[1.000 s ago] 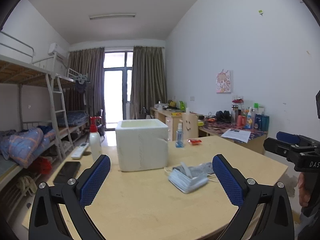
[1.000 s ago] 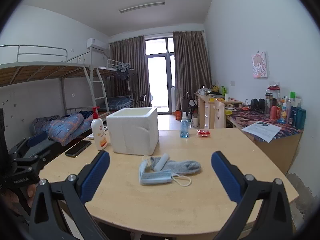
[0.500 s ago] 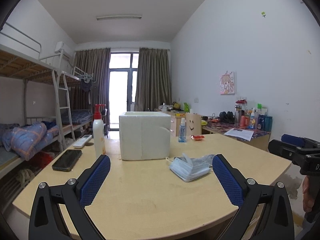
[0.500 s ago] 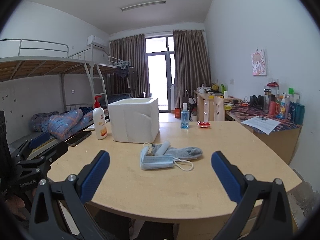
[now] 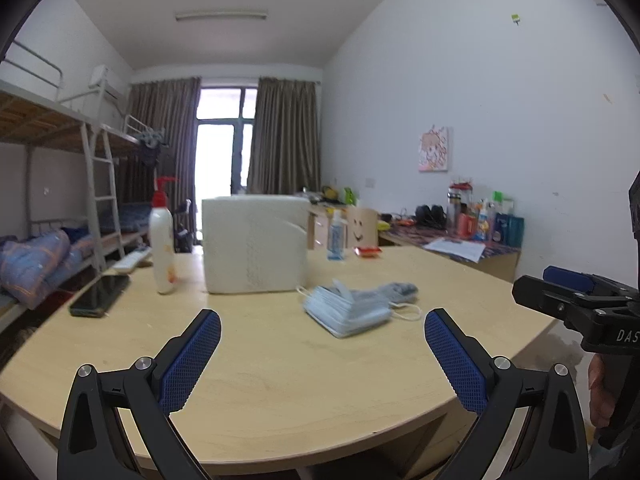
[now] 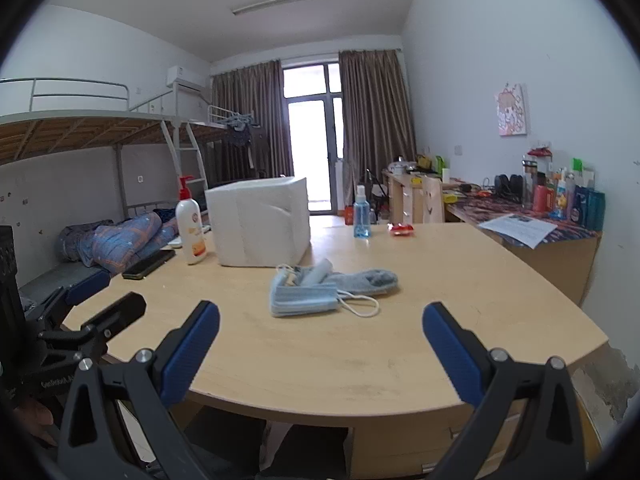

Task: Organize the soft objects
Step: 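Reach the left tool to the blue face mask and grasp it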

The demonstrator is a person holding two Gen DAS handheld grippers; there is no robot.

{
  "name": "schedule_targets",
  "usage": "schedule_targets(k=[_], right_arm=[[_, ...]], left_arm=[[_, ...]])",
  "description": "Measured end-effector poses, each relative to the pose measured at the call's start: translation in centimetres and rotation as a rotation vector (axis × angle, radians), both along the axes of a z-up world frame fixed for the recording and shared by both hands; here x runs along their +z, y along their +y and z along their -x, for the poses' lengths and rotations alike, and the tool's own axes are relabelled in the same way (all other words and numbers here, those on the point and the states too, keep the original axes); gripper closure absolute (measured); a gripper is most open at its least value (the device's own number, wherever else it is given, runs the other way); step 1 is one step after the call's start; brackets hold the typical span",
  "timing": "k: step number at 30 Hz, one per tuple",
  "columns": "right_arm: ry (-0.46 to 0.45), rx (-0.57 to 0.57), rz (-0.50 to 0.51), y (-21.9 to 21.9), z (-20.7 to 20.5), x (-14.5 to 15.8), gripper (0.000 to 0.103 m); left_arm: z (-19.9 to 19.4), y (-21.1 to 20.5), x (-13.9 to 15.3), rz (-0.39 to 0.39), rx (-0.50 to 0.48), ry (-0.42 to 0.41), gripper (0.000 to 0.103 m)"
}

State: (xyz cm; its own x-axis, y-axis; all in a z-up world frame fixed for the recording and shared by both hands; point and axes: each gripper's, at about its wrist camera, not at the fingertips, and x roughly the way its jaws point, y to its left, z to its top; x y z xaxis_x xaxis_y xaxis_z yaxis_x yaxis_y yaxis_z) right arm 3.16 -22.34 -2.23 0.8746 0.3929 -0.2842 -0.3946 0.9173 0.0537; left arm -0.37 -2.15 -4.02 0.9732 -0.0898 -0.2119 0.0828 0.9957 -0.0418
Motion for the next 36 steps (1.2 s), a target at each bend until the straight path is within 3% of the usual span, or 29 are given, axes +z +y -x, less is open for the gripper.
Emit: schedule_targets(k=[24,36], right_arm=[[0.074,-0.064,-0.011,-4.4,-5.0,-0.9,0.0],[0.143,-0.036,-0.003,-5.0,-10.6,-1.5,0.0]], left_arm=[[-8.4,-5.3,-0.5,-0.045,-0.044,0.122,0.001],[-14.3,-5.9,-1.7,-0.09,0.013,0.292,0.001]])
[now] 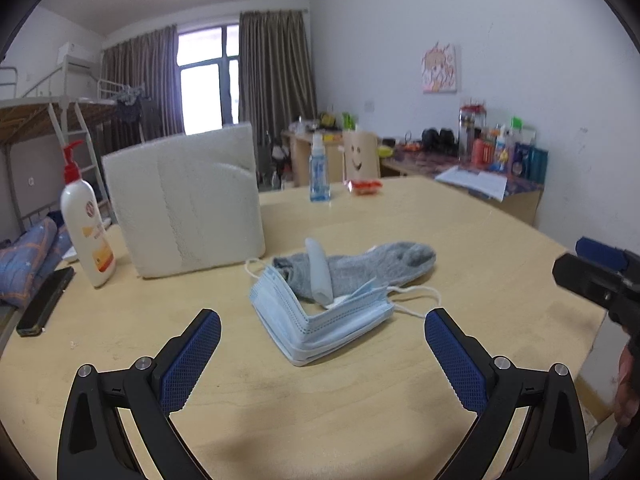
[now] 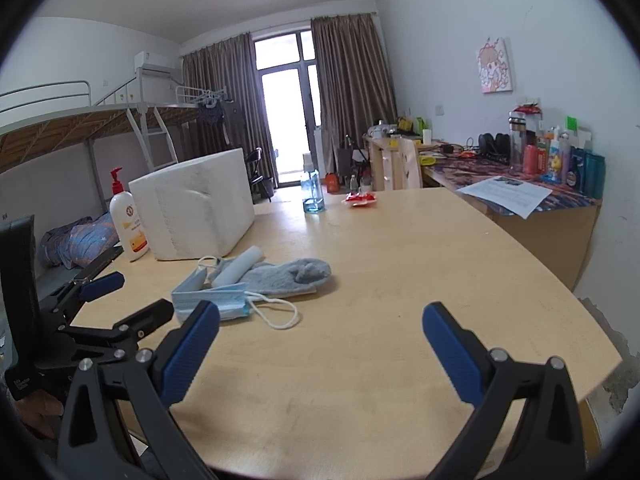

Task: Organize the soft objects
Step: 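Reach the left tool to the blue face mask and grasp it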

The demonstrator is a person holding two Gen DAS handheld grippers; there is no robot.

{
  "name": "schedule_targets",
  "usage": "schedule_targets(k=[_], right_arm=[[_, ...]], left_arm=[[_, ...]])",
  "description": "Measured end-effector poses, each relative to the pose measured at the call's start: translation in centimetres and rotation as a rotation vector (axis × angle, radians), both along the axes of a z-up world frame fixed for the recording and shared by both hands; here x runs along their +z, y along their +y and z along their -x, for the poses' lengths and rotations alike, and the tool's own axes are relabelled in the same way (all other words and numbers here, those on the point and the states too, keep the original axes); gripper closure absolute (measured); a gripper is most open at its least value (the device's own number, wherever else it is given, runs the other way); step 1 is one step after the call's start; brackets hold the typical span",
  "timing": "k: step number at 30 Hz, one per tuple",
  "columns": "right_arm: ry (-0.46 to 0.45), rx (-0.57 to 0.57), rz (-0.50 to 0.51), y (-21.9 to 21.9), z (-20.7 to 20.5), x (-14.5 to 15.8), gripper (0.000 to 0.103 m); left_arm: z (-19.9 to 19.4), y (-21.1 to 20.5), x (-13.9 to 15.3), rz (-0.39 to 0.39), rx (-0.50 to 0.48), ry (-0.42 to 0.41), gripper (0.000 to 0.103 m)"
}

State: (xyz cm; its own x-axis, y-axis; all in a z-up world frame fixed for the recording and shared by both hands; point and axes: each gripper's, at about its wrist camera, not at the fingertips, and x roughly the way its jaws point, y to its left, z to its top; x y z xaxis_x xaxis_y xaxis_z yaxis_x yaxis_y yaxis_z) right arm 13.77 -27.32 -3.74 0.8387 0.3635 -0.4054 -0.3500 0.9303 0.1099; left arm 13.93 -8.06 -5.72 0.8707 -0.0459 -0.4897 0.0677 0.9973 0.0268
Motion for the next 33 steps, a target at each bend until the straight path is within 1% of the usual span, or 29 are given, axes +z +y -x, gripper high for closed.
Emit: schedule_targets(k=[3,7,9,10,12,14,17,19,20,23,24,26,27,29,31,33], right_arm=[[0.016,0.011,-0.011,0.1,-1.2,-0.1,0.0],[0.041,0.039,-0.012,0.6,-2.4,-0.3,0.0],[0.051,0.048,-0.005,0.9,-2.8,-0.4,0.0],[0.057,0.051,-0.002,0.9,-3.0,-0.4,0.0],[0.069,0.059,0.0,1.1,-3.4,-0.4,0.0],[0.082,0.067,-0.001,1.2,-3.7,-0.4,0.0],[0.092,0.077,-0.009,1.2,-4.3,-0.2,0.0],[0.094,0.086,-0.014,1.3,-4.6,-0.1,0.0],[0.094,0.089,-0.015,1.3,-4.6,-0.1,0.0],[0.106,0.1,-0.011,1.6,-4.9,-0.2,0.0],[0.112,0.103,-0.01,1.7,-5.1,-0.2,0.0],[0.123,0.114,-0.017,1.8,-5.3,-0.3,0.0],[0.127,0.117,-0.02,1.8,-5.4,-0.4,0.0],[0.135,0.119,-0.018,2.1,-5.7,-0.3,0.0],[0.14,0.123,-0.013,2.2,-5.9,-0.3,0.0],[0.142,0.129,-0.002,2.4,-6.0,-0.2,0.0]], left_arm=[[-1.2,0.2,-0.6,-0.003,0.03,0.048,0.004],[-2.5,0.1,-1.1,-0.025,0.006,0.105,0.008],[-3.2,0.2,-1.3,-0.051,-0.013,0.128,0.01],[-3.5,0.3,-1.4,-0.049,-0.011,0.148,0.014],[-4.0,0.6,-1.6,-0.01,-0.023,0.182,0.024],[-4.4,0.7,-1.9,0.007,-0.03,0.222,0.028],[-4.8,0.5,-2.1,-0.007,-0.036,0.246,0.032],[-5.2,0.6,-2.1,0.006,-0.036,0.266,0.035],[-5.3,0.7,-2.1,0.012,-0.037,0.27,0.038],[-5.7,0.6,-2.3,0.032,-0.054,0.299,0.04],[-5.9,0.7,-2.4,0.042,-0.057,0.313,0.045],[-6.2,0.7,-2.6,0.049,-0.052,0.34,0.053],[-6.2,0.7,-2.5,0.049,-0.047,0.337,0.06],[-6.3,0.8,-2.4,0.041,-0.043,0.331,0.069],[-6.4,1.0,-2.4,0.053,-0.041,0.334,0.071],[-6.5,1.2,-2.4,0.062,-0.04,0.335,0.077]])
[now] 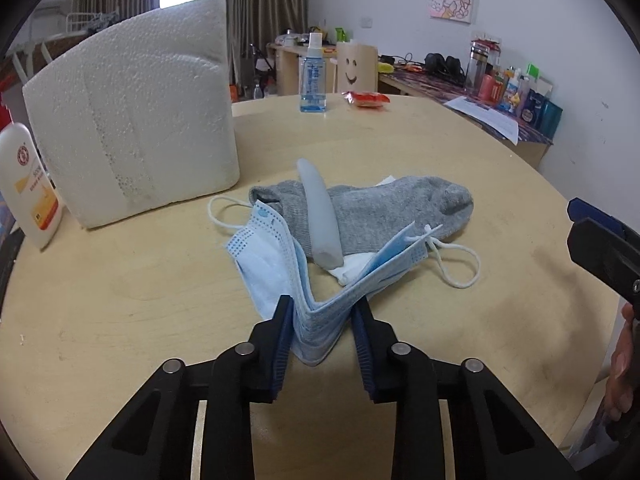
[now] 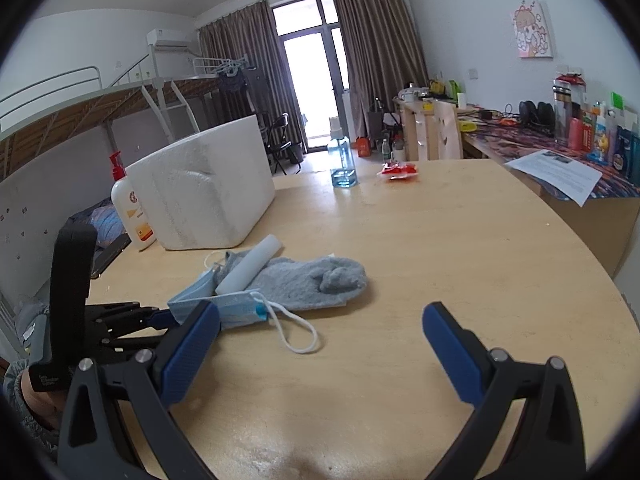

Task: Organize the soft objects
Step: 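Reach the left tool to the blue face mask and grasp it, then lift the mask with the left tool while the right tool reaches the white foam roll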

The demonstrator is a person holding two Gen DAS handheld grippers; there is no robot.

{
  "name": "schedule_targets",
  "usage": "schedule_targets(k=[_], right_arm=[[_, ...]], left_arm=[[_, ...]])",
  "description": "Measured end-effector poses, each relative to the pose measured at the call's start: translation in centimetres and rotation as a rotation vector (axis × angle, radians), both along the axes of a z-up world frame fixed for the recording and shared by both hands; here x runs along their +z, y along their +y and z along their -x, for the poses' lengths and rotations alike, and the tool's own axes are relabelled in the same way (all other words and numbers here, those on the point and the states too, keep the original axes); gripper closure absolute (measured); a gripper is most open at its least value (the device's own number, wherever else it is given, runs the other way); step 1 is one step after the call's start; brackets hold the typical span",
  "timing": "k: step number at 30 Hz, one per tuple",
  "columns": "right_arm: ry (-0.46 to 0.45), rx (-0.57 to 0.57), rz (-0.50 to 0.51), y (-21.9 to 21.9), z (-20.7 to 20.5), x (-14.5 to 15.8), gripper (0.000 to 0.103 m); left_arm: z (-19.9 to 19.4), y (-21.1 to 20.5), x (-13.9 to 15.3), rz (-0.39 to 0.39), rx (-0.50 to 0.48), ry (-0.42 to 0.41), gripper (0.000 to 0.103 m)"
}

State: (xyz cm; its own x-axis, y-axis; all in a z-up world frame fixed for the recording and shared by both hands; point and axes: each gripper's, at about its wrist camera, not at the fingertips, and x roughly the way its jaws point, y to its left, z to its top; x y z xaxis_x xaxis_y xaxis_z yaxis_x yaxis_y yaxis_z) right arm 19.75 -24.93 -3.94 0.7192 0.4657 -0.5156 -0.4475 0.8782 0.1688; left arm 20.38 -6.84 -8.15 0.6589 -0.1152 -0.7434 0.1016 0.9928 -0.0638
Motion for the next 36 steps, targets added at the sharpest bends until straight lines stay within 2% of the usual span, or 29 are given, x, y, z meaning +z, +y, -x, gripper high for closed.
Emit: schedule_targets(k=[2,5,14,22,36], right_arm=[[0.0,0.001,0.01,0.2,-0.1,0.1,0.0],[0.005,0.009,0.018,0.5,-0.5,0.1,0.0],[0.021,0.053,0.045,2.5,-2.1,0.3,0.0],[0.07,0.063,0.066,4.3,-3.8,0.1,0.0],[0.157,0.071,0.133,5.4,-6.6,-1.3,0.0]], left_arm=[[0.1,0.2,0.0,0.015,-0.004,-0.003,0.083],[0.5,0.6,0.2,0.028,-0.01,-0.018,0.085],[2.5,3.4,1.4,0.051,0.031,-0.068,0.085],[3.8,6.6,2.4,0.053,0.122,-0.115,0.085],[4.3,8.0,2.3,0.075,0.157,-0.146,0.085]])
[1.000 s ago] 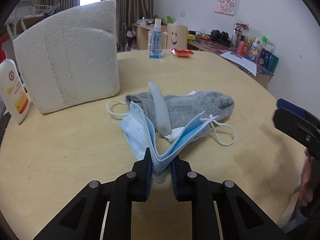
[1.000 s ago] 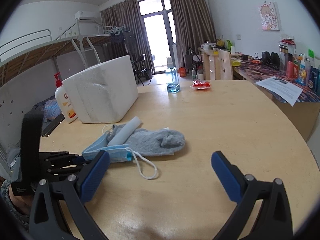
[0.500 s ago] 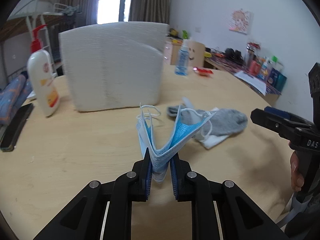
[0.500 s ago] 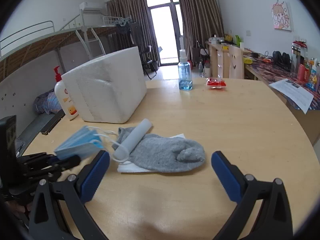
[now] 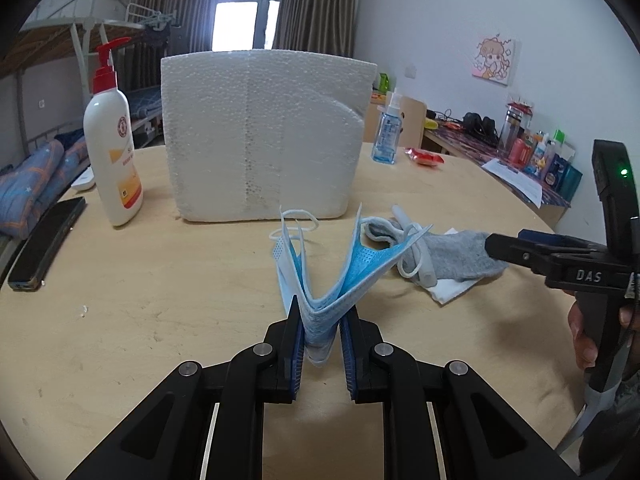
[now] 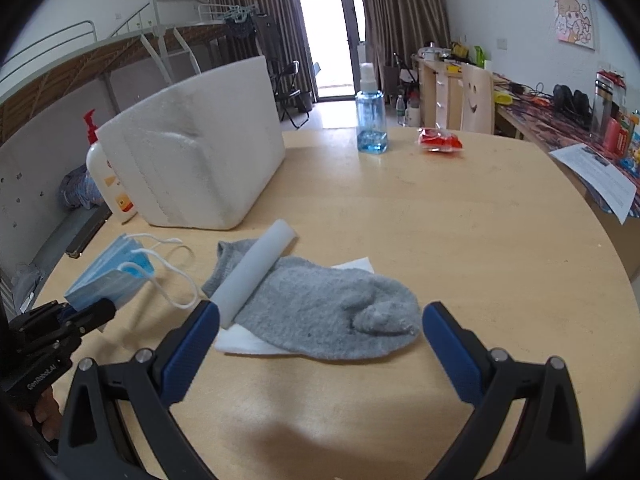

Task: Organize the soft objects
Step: 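Lift the mask with the left tool while the right tool reaches the white foam roll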

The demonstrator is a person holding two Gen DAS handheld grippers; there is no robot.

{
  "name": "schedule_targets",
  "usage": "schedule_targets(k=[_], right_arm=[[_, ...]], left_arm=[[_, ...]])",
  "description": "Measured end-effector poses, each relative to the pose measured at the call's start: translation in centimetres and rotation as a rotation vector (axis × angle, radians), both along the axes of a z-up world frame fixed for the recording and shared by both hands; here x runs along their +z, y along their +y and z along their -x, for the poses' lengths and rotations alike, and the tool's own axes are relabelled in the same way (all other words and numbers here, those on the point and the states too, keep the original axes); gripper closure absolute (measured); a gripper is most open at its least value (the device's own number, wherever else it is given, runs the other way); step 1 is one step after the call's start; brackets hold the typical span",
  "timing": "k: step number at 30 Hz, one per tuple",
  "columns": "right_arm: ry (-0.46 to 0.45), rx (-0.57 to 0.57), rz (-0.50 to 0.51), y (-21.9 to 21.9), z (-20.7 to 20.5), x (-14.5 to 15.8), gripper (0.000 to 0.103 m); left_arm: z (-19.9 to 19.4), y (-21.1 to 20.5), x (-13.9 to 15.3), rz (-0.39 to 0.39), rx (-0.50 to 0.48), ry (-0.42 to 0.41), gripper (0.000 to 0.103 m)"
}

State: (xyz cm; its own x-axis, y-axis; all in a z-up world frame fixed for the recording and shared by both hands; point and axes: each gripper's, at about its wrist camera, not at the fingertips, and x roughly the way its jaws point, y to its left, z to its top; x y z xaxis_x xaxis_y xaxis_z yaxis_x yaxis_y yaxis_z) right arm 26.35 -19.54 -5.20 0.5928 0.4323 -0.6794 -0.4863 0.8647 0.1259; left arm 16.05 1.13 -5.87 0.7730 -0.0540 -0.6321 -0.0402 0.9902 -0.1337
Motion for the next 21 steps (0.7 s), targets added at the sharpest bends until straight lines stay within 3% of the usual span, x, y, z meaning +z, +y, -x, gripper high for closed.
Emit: schedule_targets(k=[6,10,12,19,21], right_arm=[[0.024,-0.003,0.016,0.4,-0.9,-0.6,0.004],[0.042,-0.017,0.037,0.3,-1.3,-1.0,0.027],[0.051,-0.026,0.053,0.2,-1.4,-1.2,0.03],[0.05,-0.019,0.108,0.1,-0.7,-1.7,0.076],[0.052,-0.01,0.122,0.2,-0.4,-2.0,0.08]], left_arm=[[-0.4,0.3,-0.1,-0.008,-0.003,0.0,0.085],[-0.8,0.3,-0.2,-0.007,-0.008,-0.002,0.085],[-0.9,0.0,-0.2,-0.011,-0.018,-0.001,0.085],[-1.0,-0.7,-0.3,-0.013,-0.042,-0.004,0.085],[-0.9,-1.0,-0.3,-0.015,-0.052,-0.008,0.085]])
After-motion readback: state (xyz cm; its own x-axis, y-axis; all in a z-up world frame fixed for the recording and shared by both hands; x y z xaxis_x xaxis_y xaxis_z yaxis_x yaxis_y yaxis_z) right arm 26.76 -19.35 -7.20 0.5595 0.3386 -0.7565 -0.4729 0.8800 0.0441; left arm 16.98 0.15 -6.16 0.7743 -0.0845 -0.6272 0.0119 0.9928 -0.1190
